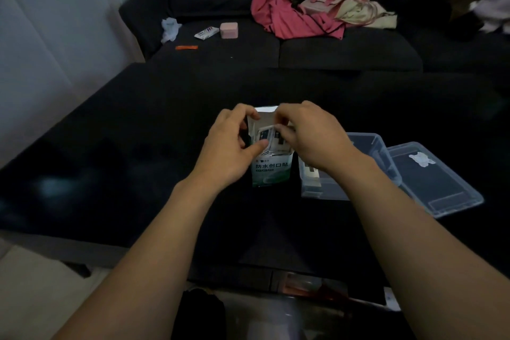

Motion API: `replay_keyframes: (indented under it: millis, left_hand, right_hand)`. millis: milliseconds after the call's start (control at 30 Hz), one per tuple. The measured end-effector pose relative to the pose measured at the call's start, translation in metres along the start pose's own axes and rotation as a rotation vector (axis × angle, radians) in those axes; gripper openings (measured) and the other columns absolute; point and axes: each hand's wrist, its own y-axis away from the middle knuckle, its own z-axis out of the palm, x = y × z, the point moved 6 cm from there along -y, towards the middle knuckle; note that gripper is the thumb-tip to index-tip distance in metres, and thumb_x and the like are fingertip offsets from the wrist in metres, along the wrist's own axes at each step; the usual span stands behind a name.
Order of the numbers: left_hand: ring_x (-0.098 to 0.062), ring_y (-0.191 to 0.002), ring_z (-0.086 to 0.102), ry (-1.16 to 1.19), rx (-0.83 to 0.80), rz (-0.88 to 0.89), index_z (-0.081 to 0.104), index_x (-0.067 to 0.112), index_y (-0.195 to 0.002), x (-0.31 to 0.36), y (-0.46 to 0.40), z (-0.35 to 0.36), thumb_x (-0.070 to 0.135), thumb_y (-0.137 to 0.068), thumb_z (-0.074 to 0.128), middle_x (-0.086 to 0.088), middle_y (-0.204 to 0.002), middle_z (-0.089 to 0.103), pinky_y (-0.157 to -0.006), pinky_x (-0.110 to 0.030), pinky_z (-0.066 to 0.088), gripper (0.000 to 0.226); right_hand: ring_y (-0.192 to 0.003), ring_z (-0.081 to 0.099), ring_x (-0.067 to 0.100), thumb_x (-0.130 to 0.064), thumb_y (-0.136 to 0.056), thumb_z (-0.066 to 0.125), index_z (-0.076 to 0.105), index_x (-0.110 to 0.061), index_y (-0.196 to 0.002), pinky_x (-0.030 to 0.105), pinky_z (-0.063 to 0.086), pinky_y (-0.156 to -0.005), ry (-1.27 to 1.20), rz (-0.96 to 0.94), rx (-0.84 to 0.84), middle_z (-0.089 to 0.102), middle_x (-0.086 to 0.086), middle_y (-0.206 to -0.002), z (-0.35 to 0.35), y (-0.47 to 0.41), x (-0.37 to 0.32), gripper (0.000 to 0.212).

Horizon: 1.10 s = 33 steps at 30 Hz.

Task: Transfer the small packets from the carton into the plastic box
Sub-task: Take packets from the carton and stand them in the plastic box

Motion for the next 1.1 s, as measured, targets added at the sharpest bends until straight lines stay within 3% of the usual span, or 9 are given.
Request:
replay_keyframes:
  millis: [167, 333, 467, 600, 767, 933, 1100]
  left_hand:
    - [-0.008, -0.082, 0.052, -0.036, -0.032, -0.018, 0.069, 0.025, -0.12, -0.002, -0.004, 0.008, 0.033, -0.093, 0.07, 0.005, -0.107, 0.044, -0.078, -0.029, 0.052, 0.029]
    - [-0.005, -0.079, 0.049, 0.005, 0.031, -0.027, 0.072, 0.017, -0.104, 0.004, -0.006, 0.01, 0.027, -0.098, 0.064, 0.004, -0.104, 0.047, -0.07, -0.014, 0.038, 0.015]
    - [-0.004, -0.082, 0.052, 0.015, 0.043, -0.019, 0.068, 0.019, -0.093, 0.007, -0.006, 0.008, 0.023, -0.099, 0.062, 0.003, -0.102, 0.052, -0.071, -0.014, 0.041, 0.009]
    - [0.001, -0.08, 0.054, 0.023, 0.042, 0.036, 0.068, 0.025, -0.096, 0.01, -0.006, 0.009, 0.021, -0.1, 0.061, 0.013, -0.091, 0.054, -0.066, -0.008, 0.039, 0.01]
    - [0.002, -0.082, 0.067, 0.185, 0.097, -0.015, 0.074, 0.02, -0.104, 0.006, -0.004, 0.006, 0.02, -0.101, 0.059, 0.011, -0.091, 0.072, -0.068, -0.011, 0.053, 0.016]
    - [-0.003, -0.088, 0.073, 0.401, 0.217, -0.136, 0.072, 0.021, -0.107, -0.001, -0.005, -0.003, 0.019, -0.103, 0.056, 0.008, -0.096, 0.076, -0.076, -0.027, 0.061, 0.017]
    - [-0.003, -0.075, 0.074, 0.698, 0.205, -0.214, 0.074, 0.014, -0.103, 0.018, 0.001, -0.006, 0.009, -0.102, 0.054, 0.008, -0.081, 0.077, -0.061, -0.017, 0.054, 0.021]
  right_hand:
    - [-0.072, 0.06, 0.025, -0.032, -0.105, 0.044, 0.049, -0.023, -0.109, 0.041, 0.052, -0.063, -0.031, -0.018, 0.049, 0.063, 0.001, -0.086, -0.005, 0.0, 0.003, 0.011]
    - [-0.068, 0.063, 0.02, -0.025, -0.103, 0.051, 0.051, -0.025, -0.101, 0.047, 0.058, -0.06, -0.298, 0.029, 0.15, 0.063, 0.001, -0.081, -0.004, 0.001, 0.01, 0.002]
    - [-0.065, 0.069, 0.017, -0.013, -0.1, 0.057, 0.059, -0.016, -0.102, 0.034, 0.061, -0.052, -0.518, 0.094, 0.162, 0.065, 0.004, -0.085, -0.003, 0.0, 0.014, 0.005]
    - [-0.061, 0.068, 0.006, -0.005, -0.092, 0.069, 0.066, -0.013, -0.104, 0.021, 0.059, -0.055, -0.52, 0.135, 0.121, 0.067, 0.003, -0.089, 0.0, -0.001, 0.017, 0.015]
    - [-0.061, 0.063, 0.0, -0.005, -0.089, 0.072, 0.072, -0.014, -0.093, 0.011, 0.05, -0.054, -0.553, 0.188, 0.184, 0.068, -0.003, -0.081, -0.006, 0.0, 0.025, 0.01]
    - [-0.062, 0.064, 0.013, 0.001, -0.092, 0.067, 0.069, -0.004, -0.099, 0.02, 0.055, -0.055, -0.857, 0.286, 0.203, 0.072, 0.014, -0.086, -0.024, 0.005, 0.043, 0.01]
    - [-0.06, 0.059, 0.01, 0.004, -0.092, 0.064, 0.066, 0.002, -0.102, 0.016, 0.052, -0.055, -1.239, 0.241, 0.055, 0.069, 0.013, -0.079, -0.033, 0.013, 0.049, 0.01]
